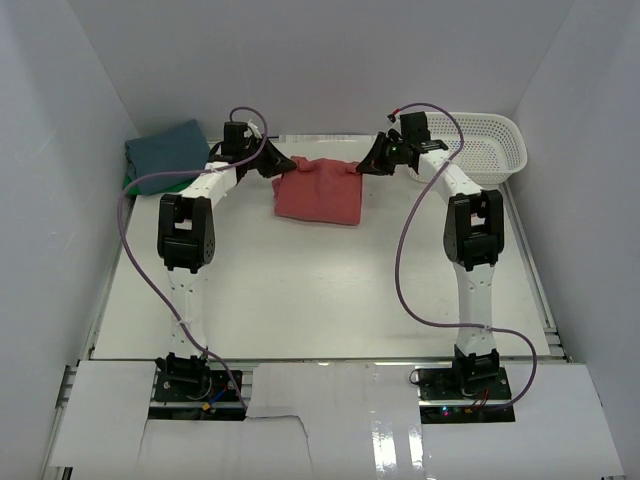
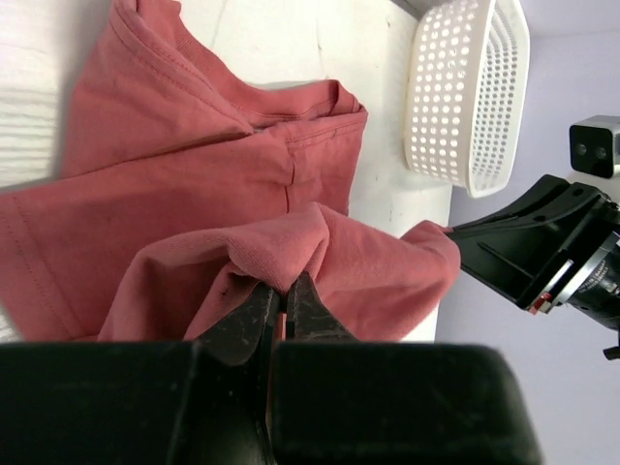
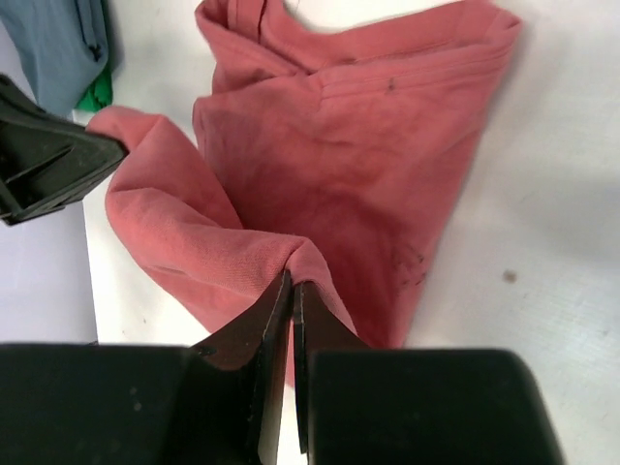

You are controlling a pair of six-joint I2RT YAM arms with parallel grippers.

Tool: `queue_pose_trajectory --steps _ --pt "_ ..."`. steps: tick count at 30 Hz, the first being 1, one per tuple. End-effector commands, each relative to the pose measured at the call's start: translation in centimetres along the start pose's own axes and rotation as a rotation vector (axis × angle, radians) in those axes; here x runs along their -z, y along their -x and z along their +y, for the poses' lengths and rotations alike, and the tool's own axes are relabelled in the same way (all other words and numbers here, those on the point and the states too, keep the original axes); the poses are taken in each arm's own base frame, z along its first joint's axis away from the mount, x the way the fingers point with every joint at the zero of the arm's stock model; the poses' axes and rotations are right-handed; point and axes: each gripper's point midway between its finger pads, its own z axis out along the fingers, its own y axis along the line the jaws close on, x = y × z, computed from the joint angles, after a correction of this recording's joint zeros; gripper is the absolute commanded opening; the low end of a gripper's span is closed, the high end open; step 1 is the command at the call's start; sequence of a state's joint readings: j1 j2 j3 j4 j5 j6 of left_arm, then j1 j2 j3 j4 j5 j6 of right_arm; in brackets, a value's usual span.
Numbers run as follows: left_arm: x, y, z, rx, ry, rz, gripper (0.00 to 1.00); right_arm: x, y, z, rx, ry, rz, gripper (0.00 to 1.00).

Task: Fold and stack the t-shirts
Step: Fold the long partially folded tshirt into a neat square

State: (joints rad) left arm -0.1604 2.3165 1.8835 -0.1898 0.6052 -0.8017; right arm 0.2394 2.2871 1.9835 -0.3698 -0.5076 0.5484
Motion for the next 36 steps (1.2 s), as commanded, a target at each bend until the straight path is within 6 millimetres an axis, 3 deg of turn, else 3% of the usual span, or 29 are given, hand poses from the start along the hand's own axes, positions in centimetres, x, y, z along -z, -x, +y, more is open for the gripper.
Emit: queue_pose_trajectory --steps 1,5,11,15,18,25,29,30,33,36 --pt "0.7 2.8 -2.6 -0.057 -0.019 -0.103 0.00 0.3 4.1 0.6 0.045 0.090 -0.095 0.08" --pt "1.5 4.2 -2.5 -0.070 0.015 -0.186 0.00 -1.0 5.2 -0.9 0.025 0.139 -0.127 0.08" --pt "1.6 5.3 -1.1 -0.058 0.031 -0.264 0.00 -2.7 7.8 -0.3 0.090 0.263 -0.216 0.08" --pt "0.9 5.3 -0.3 -0.053 0.024 -0.270 0.00 -3.9 7.3 -0.4 0.082 0.334 -0.195 0.08" --pt "0.0 4.2 0.8 -0.039 0.024 -0.228 0.00 -5.1 5.9 -0.8 0.057 0.341 -0.141 0.08" --pt "-0.2 0.8 3.0 -0.025 0.059 -0.152 0.00 -7.0 0.0 -1.6 0.035 0.295 -0.002 0.08" --pt "0.6 -1.8 4.7 -0.031 0.149 -0.115 0.00 -6.2 -2.3 -1.1 0.058 0.255 0.032 0.08" --pt "0.8 -3.2 6.0 -0.013 0.184 -0.085 0.00 -6.4 -3.3 -2.2 0.067 0.202 0.045 0.08" --pt "1.1 -5.8 8.0 0.014 0.232 -0.027 0.00 -5.8 -6.0 -2.8 0.071 0.131 0.101 0.08" --pt "1.5 -8.2 8.5 0.033 0.247 0.025 0.00 -4.5 -7.7 -2.9 0.085 0.090 0.120 0.08"
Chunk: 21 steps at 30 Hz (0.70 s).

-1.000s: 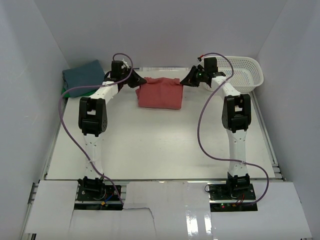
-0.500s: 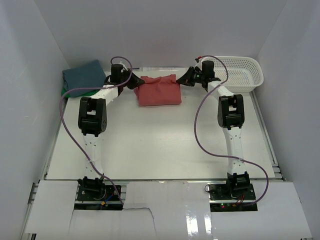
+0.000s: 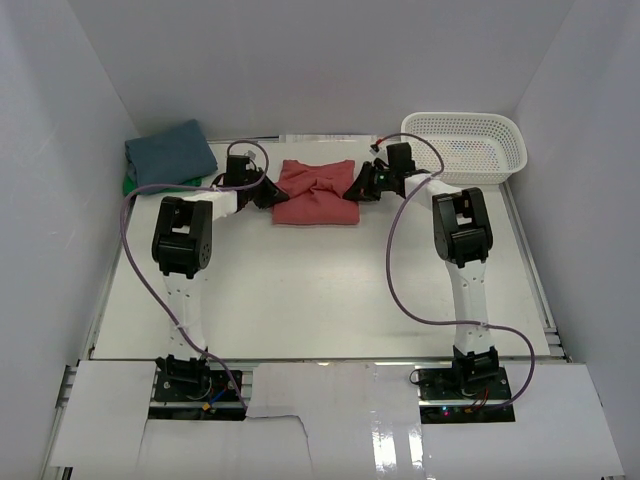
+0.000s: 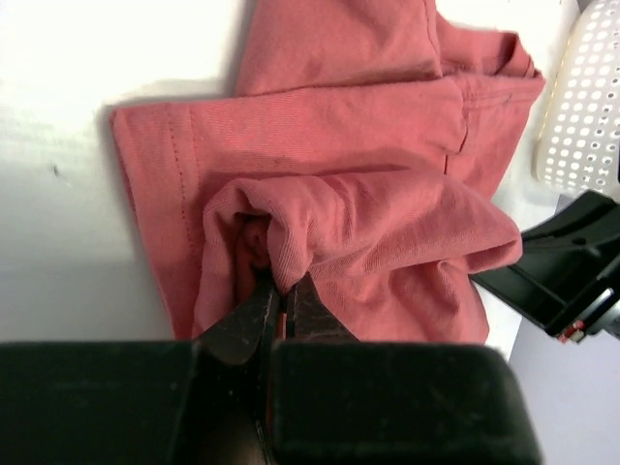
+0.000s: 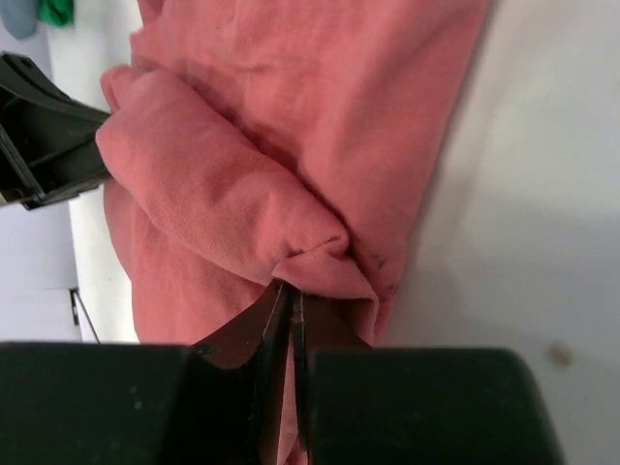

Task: Fold and stack the t-shirts
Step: Fold the long partially folded tshirt into a neat square

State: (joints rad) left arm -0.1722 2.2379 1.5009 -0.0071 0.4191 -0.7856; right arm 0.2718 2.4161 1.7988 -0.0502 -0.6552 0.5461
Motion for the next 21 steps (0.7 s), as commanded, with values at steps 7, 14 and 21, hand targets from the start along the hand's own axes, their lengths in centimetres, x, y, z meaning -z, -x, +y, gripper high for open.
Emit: queue_pose_trajectory --steps 7,14,21 --pt "5.5 -13.0 0.1 -0.076 0.130 0.207 0.00 5.6 -8.4 2.3 0.094 -0.115 0.096 0.08" --pt "12.4 -22.3 1.1 -0.060 0.180 0.289 0.00 10.6 -17.0 2.8 0.068 -0.164 0.170 0.08" --pt "18.9 -26.4 2.9 -0.032 0.199 0.287 0.00 16.4 -24.4 4.7 0.068 -0.168 0.173 0.08"
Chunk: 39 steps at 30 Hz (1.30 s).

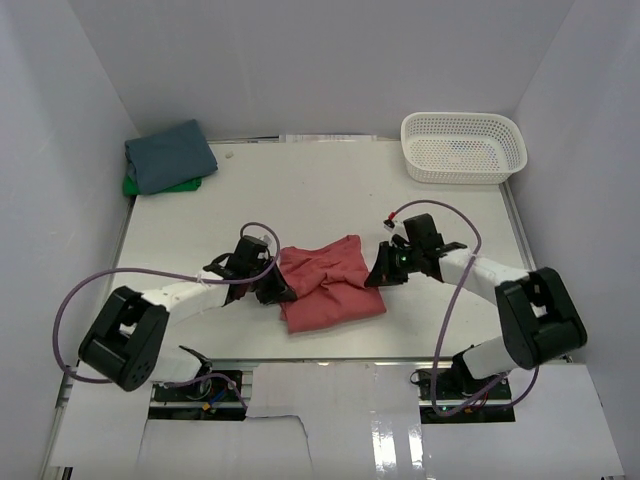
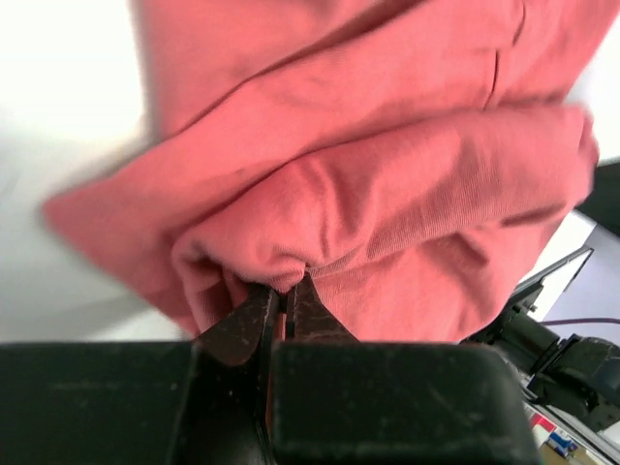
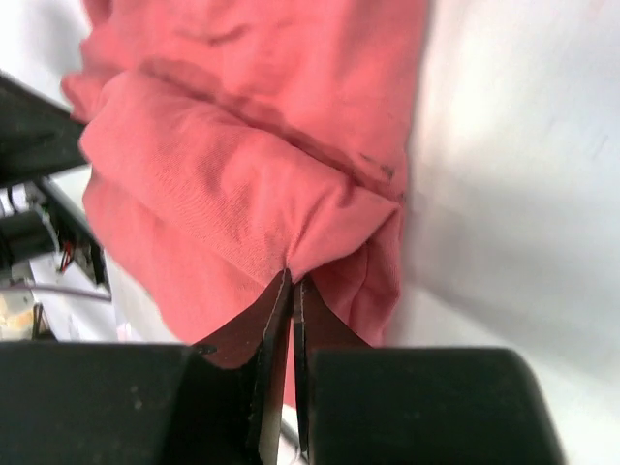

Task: Fold and stack the t-shirts
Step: Fold the long partially folded tshirt into a neat square

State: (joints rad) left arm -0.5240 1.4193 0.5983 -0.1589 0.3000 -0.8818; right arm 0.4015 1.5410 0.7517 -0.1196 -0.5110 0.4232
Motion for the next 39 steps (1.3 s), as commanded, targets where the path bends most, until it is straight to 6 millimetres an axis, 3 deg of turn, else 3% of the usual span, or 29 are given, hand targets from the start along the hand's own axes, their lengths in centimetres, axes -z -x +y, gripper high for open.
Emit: queue_pose_trajectory --steps 1,5,8,13,23,33,39 --pt "2.0 -1.5 1.1 0.031 0.030 -0.026 0.00 2.0 -2.8 0.8 0.005 0.001 -0.018 0.08" --pt "3.3 -2.5 1.5 0.032 0.030 -0.026 0.00 3.4 -4.8 2.2 0.007 0.032 -0.016 0.08" --pt "4.1 -2.0 0.5 0.018 0.014 -0.040 0.00 4.2 -4.6 3.4 0.030 0.036 -0.039 0.08" --pt "5.6 -1.0 -1.7 0.007 -0.032 -0.071 0.00 5.0 -3.2 5.0 0.061 0.045 -0.070 0.08" --pt "11.5 2.4 -6.5 -0.024 -0.063 -0.197 0.00 7.8 -0.1 8.5 0.116 0.073 -0.132 0.08" --pt "12.4 3.6 -7.1 -0.014 -0.037 -0.236 0.00 8.5 2.8 10.1 0.156 0.072 -0.168 0.08" --pt "12.8 4.5 -7.0 -0.009 -0.017 -0.265 0.00 8.6 3.4 10.4 0.161 0.068 -0.172 0.08"
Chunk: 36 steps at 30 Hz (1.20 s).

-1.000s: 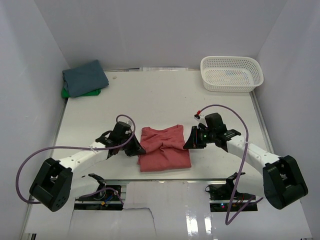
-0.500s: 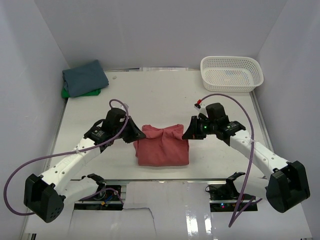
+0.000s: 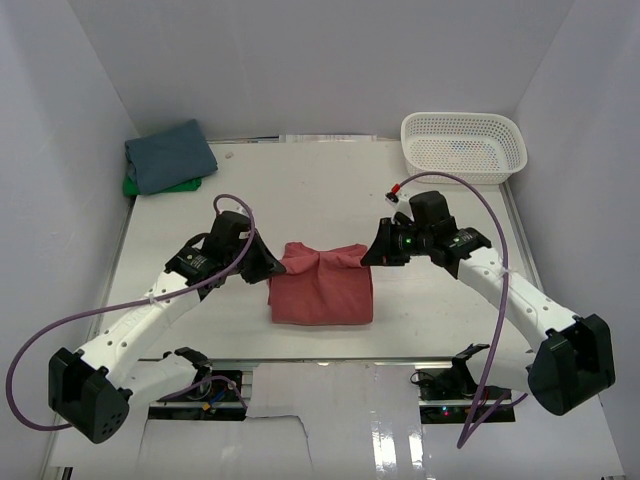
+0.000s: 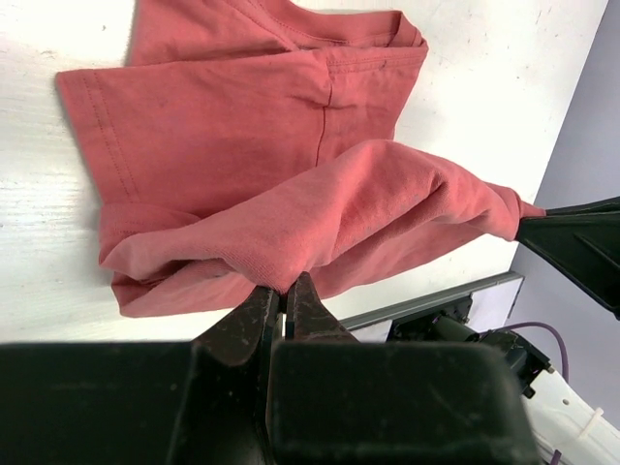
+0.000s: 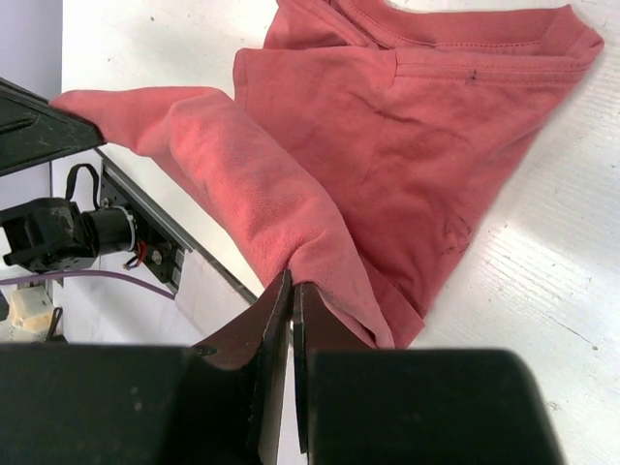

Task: Fold and stack the t-shirts
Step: Fold the long partially folded tshirt into a neat square

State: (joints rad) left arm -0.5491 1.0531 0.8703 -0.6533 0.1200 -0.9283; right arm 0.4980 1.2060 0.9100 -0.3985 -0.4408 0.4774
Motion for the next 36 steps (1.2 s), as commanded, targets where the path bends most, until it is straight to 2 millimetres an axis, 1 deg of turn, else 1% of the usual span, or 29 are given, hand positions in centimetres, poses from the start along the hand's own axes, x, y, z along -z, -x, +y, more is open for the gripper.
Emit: queue_pose_trajectory --steps 1,6,12,15,18,20,22,26,27,29,31,36 --pt "0.9 1.8 -0.8 -0.002 -0.005 -0.059 0.00 0.4 1.8 0.9 0.046 0.008 -0.038 0.08" --pt "0.0 2.7 -0.3 0.001 0.003 -0.057 0.00 -0.2 1.9 0.6 0.046 0.001 -0.028 0.08" --pt "-0.9 3.5 0.0 0.011 0.004 -0.051 0.00 -0.7 2.8 0.5 0.050 -0.008 -0.027 0.08" --pt "-1.1 3.6 0.1 0.013 0.005 -0.048 0.00 -0.9 3.1 0.5 0.053 -0.011 -0.024 0.08" --pt "-1.2 4.4 0.4 0.029 0.004 -0.056 0.00 -1.3 3.5 0.2 0.046 -0.012 -0.019 0.08" --pt "-1.5 4.7 0.6 0.034 0.004 -0.046 0.00 -1.5 3.7 -0.3 0.041 -0.019 -0.017 0.08" --pt "-1.6 5.6 1.0 0.048 0.001 -0.054 0.00 -1.8 4.3 -0.6 0.037 -0.021 -0.015 0.08" --pt "-2.2 6.3 1.3 0.058 -0.001 -0.043 0.00 -2.5 4.8 -1.2 0.029 -0.025 -0.002 0.08" --pt "-2.3 6.7 1.3 0.062 -0.001 -0.049 0.00 -2.6 5.3 -1.5 0.028 -0.029 -0.006 0.08" --pt "-2.8 7.2 1.7 0.065 0.011 -0.042 0.00 -2.7 5.9 -1.9 0.017 -0.033 -0.008 0.08" --pt "-3.0 7.6 1.5 0.064 0.007 -0.040 0.00 -2.8 6.3 -2.4 0.010 -0.034 -0.009 0.08" --pt "-3.8 8.2 1.8 0.070 0.011 -0.032 0.00 -2.8 6.9 -3.4 -0.006 -0.038 -0.011 0.08"
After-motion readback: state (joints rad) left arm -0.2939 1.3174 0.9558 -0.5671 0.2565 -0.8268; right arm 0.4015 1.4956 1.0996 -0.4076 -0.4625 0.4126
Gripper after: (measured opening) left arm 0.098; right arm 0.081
